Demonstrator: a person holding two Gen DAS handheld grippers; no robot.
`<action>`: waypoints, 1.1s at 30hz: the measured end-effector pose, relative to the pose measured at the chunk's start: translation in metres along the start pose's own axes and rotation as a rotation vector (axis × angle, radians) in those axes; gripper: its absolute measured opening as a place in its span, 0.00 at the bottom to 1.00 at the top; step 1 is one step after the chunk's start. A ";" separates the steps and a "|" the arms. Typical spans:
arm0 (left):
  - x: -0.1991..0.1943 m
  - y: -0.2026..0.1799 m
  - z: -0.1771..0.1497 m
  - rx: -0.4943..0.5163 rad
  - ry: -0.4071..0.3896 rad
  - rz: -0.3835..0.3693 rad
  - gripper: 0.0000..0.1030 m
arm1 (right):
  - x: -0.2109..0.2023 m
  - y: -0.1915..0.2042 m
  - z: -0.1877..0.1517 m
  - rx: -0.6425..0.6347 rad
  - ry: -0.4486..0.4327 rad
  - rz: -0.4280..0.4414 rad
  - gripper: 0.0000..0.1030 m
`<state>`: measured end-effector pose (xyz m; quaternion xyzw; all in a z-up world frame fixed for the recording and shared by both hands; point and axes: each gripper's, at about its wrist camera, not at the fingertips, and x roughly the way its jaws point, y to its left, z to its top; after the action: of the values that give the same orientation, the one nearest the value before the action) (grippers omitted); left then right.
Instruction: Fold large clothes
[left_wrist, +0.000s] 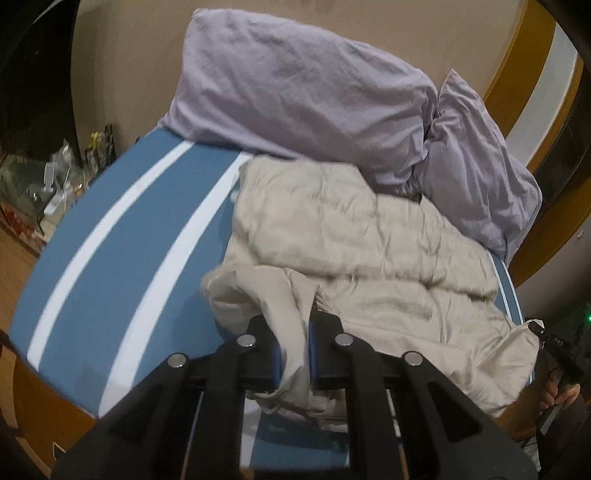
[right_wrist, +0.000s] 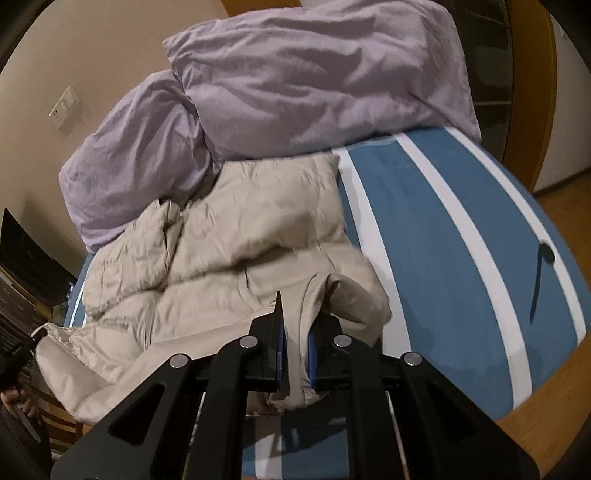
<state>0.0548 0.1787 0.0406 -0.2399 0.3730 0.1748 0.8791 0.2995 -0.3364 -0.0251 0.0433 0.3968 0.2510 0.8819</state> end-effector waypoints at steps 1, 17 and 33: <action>0.001 -0.002 0.006 0.002 -0.005 0.002 0.11 | 0.001 0.001 0.005 -0.002 -0.006 0.001 0.09; 0.059 -0.025 0.124 0.023 -0.051 0.038 0.11 | 0.048 0.024 0.113 -0.015 -0.063 -0.008 0.09; 0.151 -0.026 0.194 -0.005 0.027 0.113 0.12 | 0.151 0.034 0.187 0.012 0.043 -0.048 0.10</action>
<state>0.2789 0.2838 0.0542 -0.2230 0.3973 0.2219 0.8621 0.5043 -0.2116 0.0093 0.0337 0.4182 0.2283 0.8786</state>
